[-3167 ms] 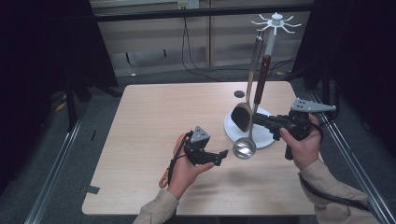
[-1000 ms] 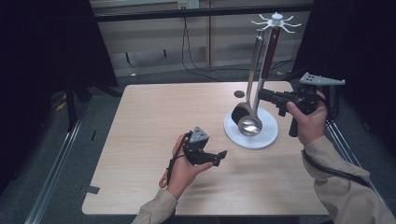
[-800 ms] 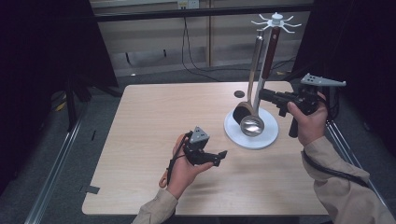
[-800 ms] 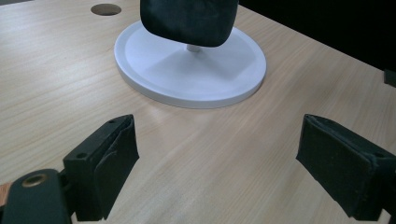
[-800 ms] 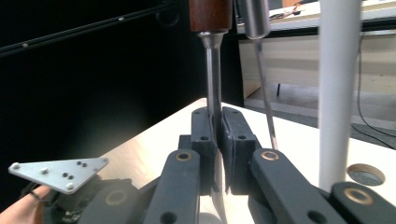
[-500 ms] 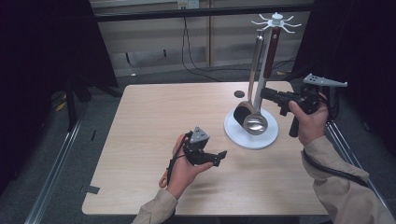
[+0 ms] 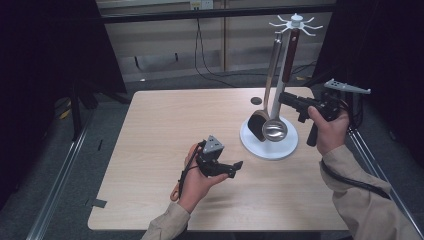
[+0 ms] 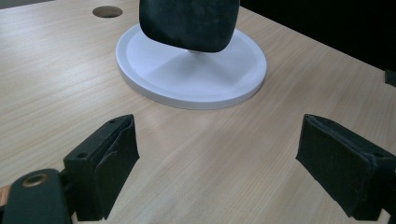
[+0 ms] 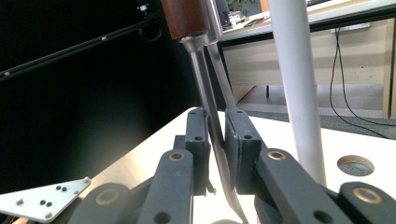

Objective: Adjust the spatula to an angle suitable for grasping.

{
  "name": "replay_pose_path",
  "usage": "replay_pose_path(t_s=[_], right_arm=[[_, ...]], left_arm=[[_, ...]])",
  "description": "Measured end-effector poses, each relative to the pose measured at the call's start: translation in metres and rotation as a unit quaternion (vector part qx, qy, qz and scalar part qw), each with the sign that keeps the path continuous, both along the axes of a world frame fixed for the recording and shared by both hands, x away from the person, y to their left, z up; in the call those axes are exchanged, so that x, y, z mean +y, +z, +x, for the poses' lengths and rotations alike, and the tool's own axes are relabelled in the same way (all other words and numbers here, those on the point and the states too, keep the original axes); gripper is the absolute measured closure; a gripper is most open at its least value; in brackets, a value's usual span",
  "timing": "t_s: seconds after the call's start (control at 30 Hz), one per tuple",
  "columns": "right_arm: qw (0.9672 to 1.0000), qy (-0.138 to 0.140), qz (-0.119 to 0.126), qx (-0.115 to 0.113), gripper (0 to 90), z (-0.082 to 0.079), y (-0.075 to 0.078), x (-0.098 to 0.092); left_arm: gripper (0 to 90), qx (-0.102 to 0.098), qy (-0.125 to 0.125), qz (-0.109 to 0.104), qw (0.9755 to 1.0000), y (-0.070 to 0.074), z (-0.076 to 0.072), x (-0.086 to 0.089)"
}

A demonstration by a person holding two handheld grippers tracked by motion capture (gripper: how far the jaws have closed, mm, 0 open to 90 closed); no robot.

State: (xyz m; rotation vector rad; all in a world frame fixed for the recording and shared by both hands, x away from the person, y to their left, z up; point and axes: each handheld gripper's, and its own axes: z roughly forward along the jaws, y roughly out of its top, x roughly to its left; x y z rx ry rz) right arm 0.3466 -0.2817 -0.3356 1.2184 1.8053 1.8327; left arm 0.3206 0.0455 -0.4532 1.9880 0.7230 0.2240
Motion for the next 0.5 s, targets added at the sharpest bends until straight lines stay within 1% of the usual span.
replay_pose_path(t_s=[0.13,0.17,0.37,0.43,0.5], right_arm=[[1.0000,-0.006,0.002,-0.003,80.3,-0.0001,-0.0013,0.0008],[1.0000,-0.007,0.001,-0.004,80.0,-0.0002,-0.0013,0.0008],[0.9997,-0.018,-0.012,-0.007,76.4,-0.0017,0.0006,0.0005],[0.9997,-0.021,-0.011,-0.009,74.4,-0.0023,0.0011,-0.0002],[0.9996,-0.021,-0.015,-0.011,77.5,-0.0028,0.0015,-0.0012]], left_arm=[[12.1,-0.001,-0.002,0.003,1.0000,0.0003,-0.0003,0.0001],[12.1,0.000,-0.001,0.006,1.0000,0.0004,-0.0005,0.0000],[12.1,0.000,-0.003,0.009,1.0000,0.0000,-0.0009,-0.0005],[12.1,0.000,-0.002,0.009,1.0000,-0.0001,-0.0009,-0.0003],[12.1,0.001,-0.002,0.009,1.0000,0.0000,-0.0010,-0.0004]])
